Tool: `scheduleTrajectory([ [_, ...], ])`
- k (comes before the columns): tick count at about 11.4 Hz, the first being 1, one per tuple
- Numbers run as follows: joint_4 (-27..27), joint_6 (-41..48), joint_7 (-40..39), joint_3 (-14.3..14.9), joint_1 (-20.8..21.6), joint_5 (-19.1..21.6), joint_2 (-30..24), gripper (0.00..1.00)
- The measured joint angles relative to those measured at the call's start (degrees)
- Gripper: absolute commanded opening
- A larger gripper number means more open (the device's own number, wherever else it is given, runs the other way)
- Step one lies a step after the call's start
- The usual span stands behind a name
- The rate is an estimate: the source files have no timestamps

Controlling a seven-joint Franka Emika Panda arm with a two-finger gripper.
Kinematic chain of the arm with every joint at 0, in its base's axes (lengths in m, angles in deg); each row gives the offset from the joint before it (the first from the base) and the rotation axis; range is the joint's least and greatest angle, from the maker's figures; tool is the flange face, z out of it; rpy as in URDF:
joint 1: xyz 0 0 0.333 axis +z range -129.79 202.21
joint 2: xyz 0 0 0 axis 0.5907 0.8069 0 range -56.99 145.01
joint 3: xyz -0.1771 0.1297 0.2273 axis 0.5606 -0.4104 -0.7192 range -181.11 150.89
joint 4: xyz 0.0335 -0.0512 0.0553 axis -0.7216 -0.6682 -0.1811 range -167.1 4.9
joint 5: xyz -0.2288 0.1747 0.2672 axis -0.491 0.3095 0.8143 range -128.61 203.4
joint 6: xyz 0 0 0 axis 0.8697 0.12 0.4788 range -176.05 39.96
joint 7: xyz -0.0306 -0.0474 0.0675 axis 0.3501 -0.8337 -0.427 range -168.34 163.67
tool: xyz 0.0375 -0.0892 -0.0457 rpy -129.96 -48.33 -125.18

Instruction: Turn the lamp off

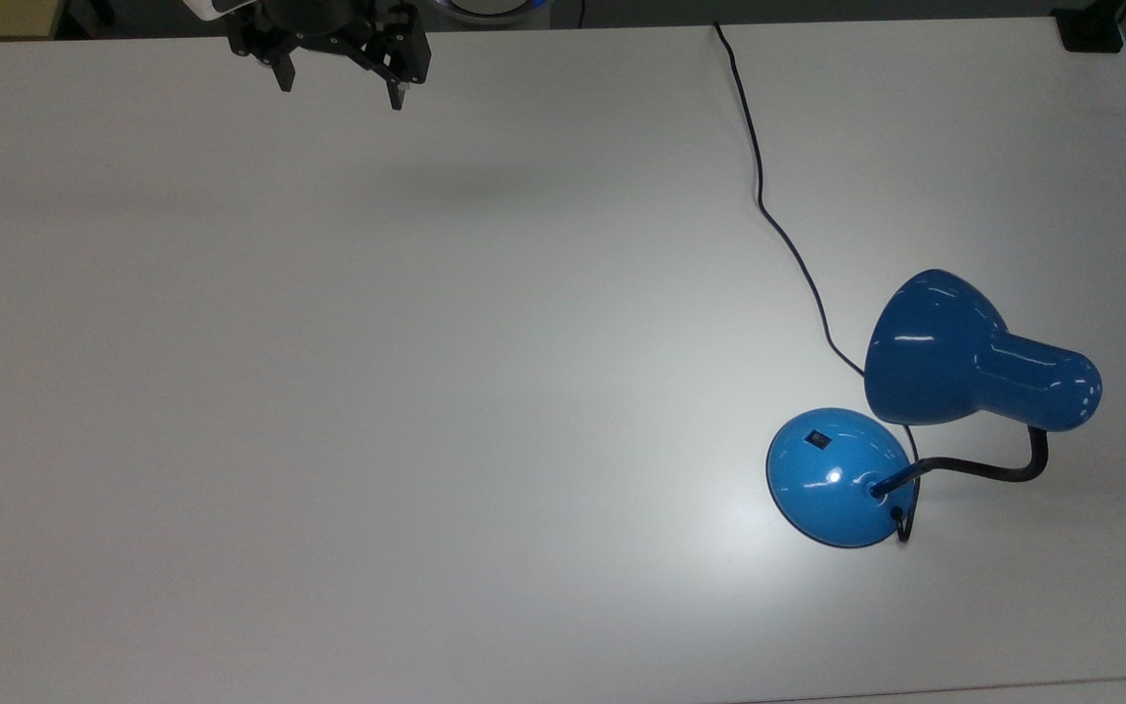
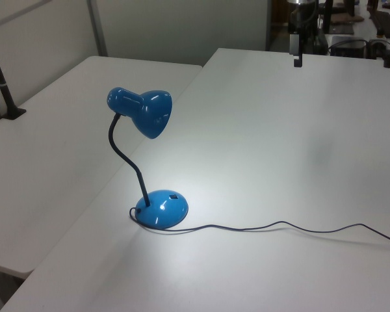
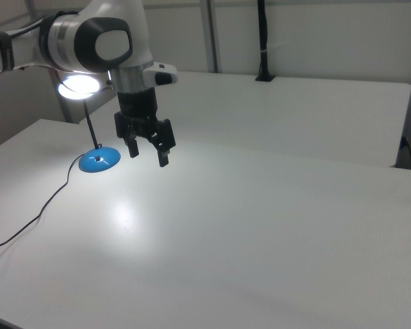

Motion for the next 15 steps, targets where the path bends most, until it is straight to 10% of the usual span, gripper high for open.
scheduleTrajectory([
  [11, 2.0, 0.0, 0.0, 1.2, 0.0, 2.3, -0.2, 1.00],
  [15, 2.8, 0.0, -2.2, 3.0, 0.0, 2.3, -0.2, 0.02],
])
